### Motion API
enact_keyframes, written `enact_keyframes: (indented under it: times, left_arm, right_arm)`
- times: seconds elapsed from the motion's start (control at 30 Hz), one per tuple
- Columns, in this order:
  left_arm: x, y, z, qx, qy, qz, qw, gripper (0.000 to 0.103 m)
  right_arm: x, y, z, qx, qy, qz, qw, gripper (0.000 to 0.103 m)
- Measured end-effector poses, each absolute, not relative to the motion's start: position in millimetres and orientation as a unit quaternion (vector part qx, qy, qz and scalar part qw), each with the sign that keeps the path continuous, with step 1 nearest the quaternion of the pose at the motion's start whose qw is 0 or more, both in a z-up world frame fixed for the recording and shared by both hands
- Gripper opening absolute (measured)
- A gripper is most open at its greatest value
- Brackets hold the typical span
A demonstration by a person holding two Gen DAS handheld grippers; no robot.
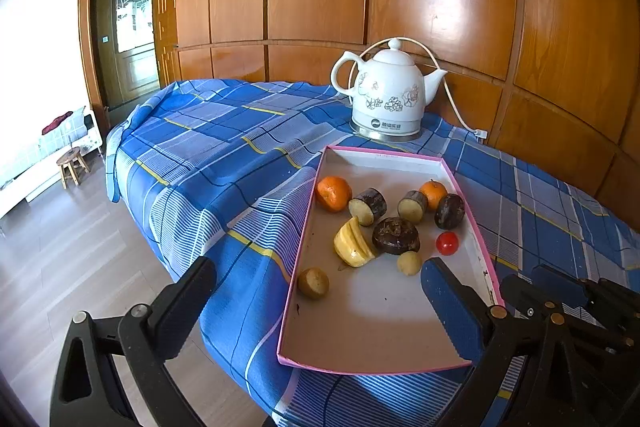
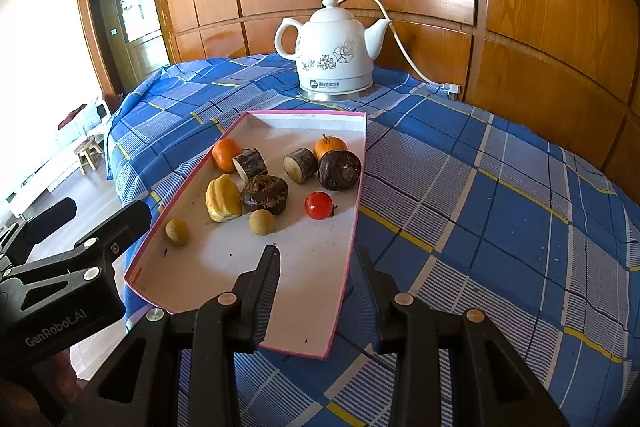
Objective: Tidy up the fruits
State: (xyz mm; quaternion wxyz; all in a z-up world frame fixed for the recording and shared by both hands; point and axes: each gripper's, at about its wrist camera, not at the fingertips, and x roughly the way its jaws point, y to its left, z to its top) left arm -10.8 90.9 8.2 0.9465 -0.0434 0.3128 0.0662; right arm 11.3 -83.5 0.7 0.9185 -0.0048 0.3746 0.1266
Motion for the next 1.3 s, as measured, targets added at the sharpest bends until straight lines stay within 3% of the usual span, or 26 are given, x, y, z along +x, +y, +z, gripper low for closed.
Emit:
enact_keyframes:
  times: [1.3]
  left_arm:
    - [-7.0, 87.0, 7.7, -0.042, 0.316, 0.06, 0.946, 0.103]
  right_arm:
    - [12.5, -84.9, -2.5, -0.003, 0.375, 0.129, 0.918, 0.037]
